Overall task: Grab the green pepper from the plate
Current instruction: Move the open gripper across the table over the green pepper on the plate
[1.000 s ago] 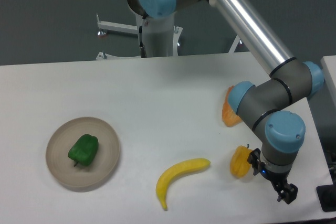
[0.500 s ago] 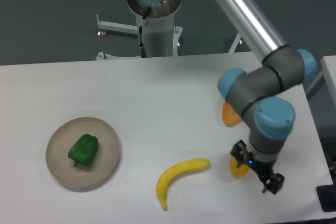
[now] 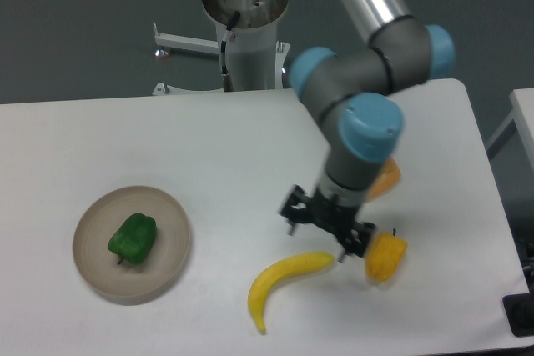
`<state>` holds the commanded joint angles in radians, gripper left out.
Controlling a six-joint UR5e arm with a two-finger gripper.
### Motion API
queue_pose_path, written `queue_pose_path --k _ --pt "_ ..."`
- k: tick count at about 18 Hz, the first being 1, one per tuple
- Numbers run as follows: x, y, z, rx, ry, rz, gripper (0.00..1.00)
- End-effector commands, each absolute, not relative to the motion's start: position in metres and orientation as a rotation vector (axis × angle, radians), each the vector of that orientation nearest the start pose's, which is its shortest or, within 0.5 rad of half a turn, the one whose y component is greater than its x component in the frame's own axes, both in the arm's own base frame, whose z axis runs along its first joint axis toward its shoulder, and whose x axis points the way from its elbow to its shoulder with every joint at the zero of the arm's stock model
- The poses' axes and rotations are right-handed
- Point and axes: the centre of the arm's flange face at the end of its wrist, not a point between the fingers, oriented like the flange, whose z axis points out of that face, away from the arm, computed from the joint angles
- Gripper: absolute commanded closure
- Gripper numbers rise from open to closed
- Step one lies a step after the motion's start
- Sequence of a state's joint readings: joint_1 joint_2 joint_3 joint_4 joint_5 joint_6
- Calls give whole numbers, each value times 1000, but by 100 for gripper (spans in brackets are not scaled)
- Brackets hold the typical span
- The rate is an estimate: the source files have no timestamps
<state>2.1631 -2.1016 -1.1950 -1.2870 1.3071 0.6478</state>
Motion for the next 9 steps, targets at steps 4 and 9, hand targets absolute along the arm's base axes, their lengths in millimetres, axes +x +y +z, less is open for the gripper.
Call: queue_pose_path --k 4,9 --pt "-214 694 378 -2872 -49 -333 0" --pt "-153 706 349 -2902 -9 -389 0"
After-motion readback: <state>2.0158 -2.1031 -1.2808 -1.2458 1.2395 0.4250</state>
